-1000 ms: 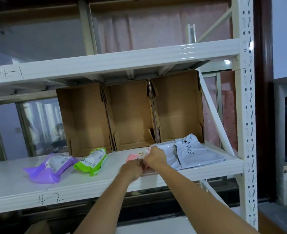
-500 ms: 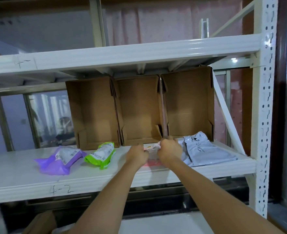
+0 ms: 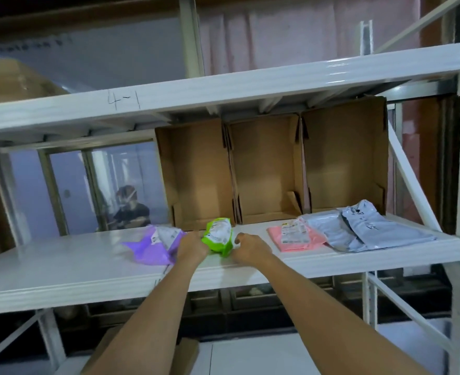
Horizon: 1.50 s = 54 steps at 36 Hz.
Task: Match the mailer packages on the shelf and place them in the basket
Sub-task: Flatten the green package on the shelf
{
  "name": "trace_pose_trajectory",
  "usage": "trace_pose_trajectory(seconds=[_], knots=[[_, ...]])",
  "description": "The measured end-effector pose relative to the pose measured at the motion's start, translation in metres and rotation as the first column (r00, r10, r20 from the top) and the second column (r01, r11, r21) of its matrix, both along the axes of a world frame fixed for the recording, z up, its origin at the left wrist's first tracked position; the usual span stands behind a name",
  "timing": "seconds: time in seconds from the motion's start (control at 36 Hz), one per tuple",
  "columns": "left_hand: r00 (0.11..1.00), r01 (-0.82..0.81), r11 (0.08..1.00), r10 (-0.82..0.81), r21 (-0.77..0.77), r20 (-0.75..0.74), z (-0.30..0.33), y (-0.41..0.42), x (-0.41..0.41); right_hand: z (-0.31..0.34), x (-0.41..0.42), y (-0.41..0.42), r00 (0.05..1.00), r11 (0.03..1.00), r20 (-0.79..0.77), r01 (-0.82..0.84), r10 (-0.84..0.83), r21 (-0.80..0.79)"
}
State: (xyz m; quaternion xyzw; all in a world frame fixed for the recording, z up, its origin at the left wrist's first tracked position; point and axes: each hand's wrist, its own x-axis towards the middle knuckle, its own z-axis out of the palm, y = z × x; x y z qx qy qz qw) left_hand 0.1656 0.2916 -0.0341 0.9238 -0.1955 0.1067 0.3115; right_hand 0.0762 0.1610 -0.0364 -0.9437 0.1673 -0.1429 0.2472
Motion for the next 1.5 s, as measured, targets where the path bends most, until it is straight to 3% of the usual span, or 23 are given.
trace_pose_trajectory(seconds=[0.28, 0.47, 0.61, 0.72, 0.78, 0.86, 0.92, 1.03, 1.11, 1.19, 1.36, 1.5], knots=[[0.995, 0.05, 0.966, -0.069, -0.253, -0.067, -0.017, -0.006, 0.013, -0.008, 0.0, 0.003, 0.994, 0.995, 0.055, 0.088, -0.09, 0.044], [0.95, 0.101, 0.81, -0.252, -0.577, -0.187, -0.021, -0.028, 0.001, -0.012, -0.008, -0.016, 0.982, 0.982, 0.101, 0.167, -0.158, -0.089], [0.931, 0.126, 0.75, -0.316, -0.649, -0.184, -0.015, -0.028, -0.006, -0.011, -0.012, -0.03, 0.979, 0.937, 0.151, 0.179, -0.139, -0.299], [0.929, 0.184, 0.794, -0.333, -0.579, -0.16, -0.011, -0.034, -0.014, -0.011, -0.018, -0.042, 0.976, 0.851, 0.203, 0.168, -0.075, -0.497], [0.957, 0.172, 0.853, -0.263, -0.493, -0.122, -0.014, -0.037, -0.014, -0.013, -0.023, -0.05, 0.979, 0.792, 0.198, 0.155, -0.044, -0.591], [0.99, 0.042, 0.985, -0.019, -0.164, 0.141, -0.014, -0.033, -0.015, -0.014, -0.025, -0.059, 0.984, 0.737, 0.18, 0.114, 0.011, -0.666], [0.952, -0.104, 0.993, 0.085, 0.049, 0.293, -0.011, -0.031, -0.026, -0.012, -0.026, -0.056, 0.98, 0.728, 0.2, 0.12, 0.023, -0.674], [0.948, -0.226, 0.96, 0.178, 0.166, 0.262, -0.008, -0.037, -0.039, -0.01, -0.024, -0.056, 0.987, 0.826, 0.132, -0.006, 0.096, -0.563], [0.957, -0.232, 0.969, 0.212, 0.082, 0.195, -0.013, -0.028, -0.029, -0.012, -0.021, -0.061, 0.975, 0.916, 0.08, -0.165, 0.208, -0.366], [0.964, -0.201, 0.979, 0.201, -0.019, 0.173, -0.018, -0.018, -0.021, -0.014, -0.021, -0.063, 0.964, 0.956, 0.122, -0.21, 0.238, -0.206], [0.981, -0.135, 0.967, 0.16, -0.214, 0.105, -0.018, -0.01, -0.004, 0.0, -0.017, -0.078, 0.973, 0.995, 0.209, -0.089, 0.095, -0.037], [0.984, -0.114, 0.968, 0.14, -0.224, 0.107, -0.014, -0.005, 0.009, 0.005, 0.003, -0.085, 0.98, 0.999, 0.192, 0.047, -0.051, 0.025]])
